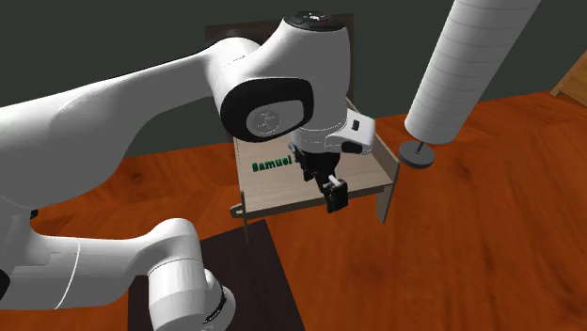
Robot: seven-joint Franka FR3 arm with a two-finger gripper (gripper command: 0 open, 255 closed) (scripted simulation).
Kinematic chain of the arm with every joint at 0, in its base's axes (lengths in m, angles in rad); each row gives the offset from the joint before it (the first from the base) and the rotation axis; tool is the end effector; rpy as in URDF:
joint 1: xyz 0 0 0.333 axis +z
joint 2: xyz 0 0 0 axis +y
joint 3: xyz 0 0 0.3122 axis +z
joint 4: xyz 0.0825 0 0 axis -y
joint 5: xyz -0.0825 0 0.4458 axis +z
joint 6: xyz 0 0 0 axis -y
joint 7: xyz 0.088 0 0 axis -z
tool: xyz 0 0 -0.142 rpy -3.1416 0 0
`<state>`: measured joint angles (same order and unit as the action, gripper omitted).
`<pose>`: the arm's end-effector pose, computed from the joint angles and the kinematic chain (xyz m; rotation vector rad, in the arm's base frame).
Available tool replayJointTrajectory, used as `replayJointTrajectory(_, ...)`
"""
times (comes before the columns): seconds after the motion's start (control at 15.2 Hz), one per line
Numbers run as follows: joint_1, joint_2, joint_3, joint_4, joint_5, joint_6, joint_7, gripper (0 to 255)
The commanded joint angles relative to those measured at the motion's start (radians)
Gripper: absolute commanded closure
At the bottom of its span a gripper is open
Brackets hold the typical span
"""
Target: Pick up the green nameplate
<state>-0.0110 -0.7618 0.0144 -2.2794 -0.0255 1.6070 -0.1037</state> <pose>0.3853 -0.0012 0.5884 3.0945 0.1600 0.1355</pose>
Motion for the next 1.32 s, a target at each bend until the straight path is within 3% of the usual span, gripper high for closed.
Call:
replayJointTrajectory(0.0, 0.0, 0.0, 0.0, 0.0, 0.0, 0.0, 0.0, 0)
replayJointTrajectory(0.59, 0.06, 0.044, 0.201, -0.09, 0.078, 0.172, 0.198, 0)
replayJointTrajectory(1.25, 0.086, 0.226, 0.445, -0.072, 0.096, 0.37, 0.435, 0)
